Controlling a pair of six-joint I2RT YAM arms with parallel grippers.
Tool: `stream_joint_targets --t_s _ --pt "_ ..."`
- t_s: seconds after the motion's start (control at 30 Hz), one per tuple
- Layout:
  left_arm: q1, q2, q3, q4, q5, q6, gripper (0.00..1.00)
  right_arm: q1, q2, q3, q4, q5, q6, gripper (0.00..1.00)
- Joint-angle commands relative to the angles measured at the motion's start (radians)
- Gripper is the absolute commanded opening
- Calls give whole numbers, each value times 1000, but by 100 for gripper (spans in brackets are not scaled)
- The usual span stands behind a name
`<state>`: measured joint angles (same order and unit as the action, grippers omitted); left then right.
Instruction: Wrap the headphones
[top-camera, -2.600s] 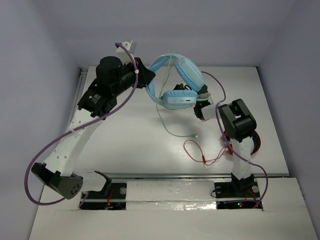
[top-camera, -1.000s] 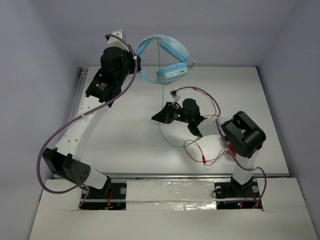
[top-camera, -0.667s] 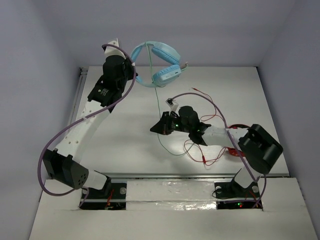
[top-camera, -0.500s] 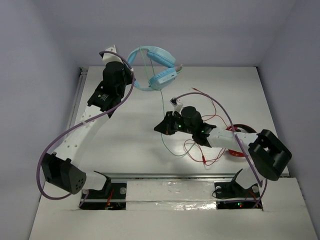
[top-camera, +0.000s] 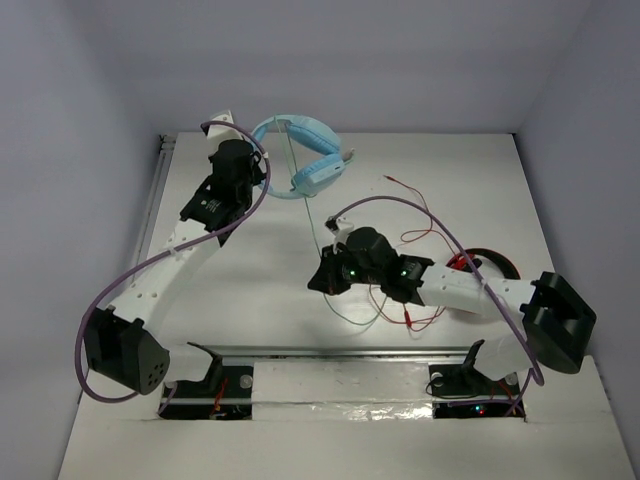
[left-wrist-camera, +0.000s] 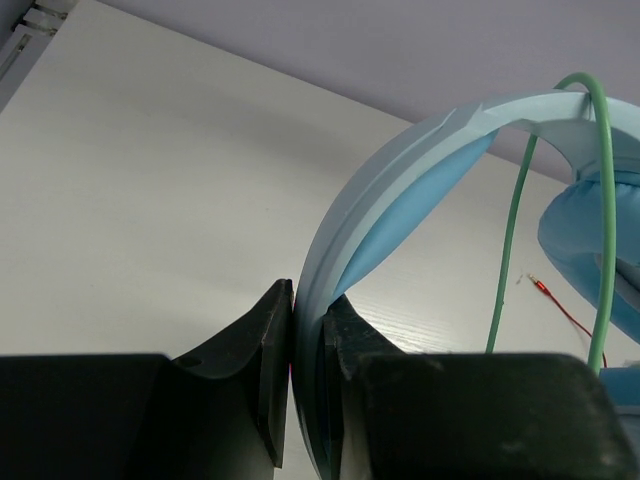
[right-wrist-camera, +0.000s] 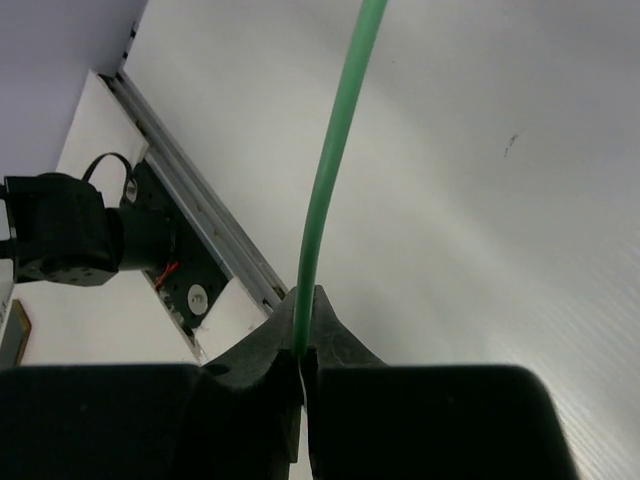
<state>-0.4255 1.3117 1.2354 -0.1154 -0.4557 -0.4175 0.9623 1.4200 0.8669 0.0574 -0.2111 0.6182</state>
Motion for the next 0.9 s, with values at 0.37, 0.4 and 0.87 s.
stream_joint_targets --t_s 0.37,0.4,0.87 --pt "-117 -35 -92 -35 -189 16 0 114 -10 259 -378 96 -156 0" --pt "-134 -37 -99 -52 -196 16 0 115 -12 271 -384 96 -158 0" --pt "-245 -26 -85 -339 -37 218 0 115 39 477 -623 278 -370 0"
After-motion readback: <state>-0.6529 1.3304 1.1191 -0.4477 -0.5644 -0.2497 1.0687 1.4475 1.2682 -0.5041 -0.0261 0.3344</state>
